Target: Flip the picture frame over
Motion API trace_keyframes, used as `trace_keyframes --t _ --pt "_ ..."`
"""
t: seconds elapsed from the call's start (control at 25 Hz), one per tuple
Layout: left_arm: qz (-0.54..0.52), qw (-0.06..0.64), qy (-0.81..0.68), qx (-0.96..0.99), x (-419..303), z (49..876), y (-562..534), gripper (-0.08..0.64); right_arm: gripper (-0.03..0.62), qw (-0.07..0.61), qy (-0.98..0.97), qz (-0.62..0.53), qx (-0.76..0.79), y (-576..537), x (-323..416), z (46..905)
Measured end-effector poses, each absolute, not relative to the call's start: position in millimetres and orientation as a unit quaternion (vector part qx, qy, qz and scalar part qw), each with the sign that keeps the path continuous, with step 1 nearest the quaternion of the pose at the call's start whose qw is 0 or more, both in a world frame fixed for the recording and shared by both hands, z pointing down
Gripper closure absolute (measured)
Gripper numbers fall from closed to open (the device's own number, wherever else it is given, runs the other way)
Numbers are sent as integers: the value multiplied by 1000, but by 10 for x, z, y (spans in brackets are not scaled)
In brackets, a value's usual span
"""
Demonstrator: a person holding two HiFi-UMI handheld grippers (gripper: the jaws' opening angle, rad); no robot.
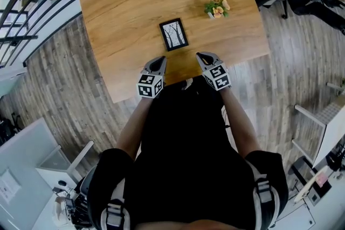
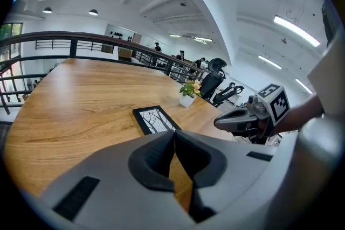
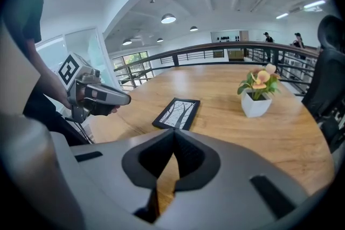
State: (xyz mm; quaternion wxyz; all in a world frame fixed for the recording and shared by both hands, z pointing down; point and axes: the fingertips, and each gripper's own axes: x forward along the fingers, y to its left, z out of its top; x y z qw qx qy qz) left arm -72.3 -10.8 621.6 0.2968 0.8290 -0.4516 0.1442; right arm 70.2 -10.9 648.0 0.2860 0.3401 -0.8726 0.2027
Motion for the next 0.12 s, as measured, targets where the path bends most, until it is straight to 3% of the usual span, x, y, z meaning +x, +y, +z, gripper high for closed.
trace_keyframes --t 0.12 --pt "144 297 -450 830 -709 6218 -114 537 587 284 -872 204 342 -104 712 6473"
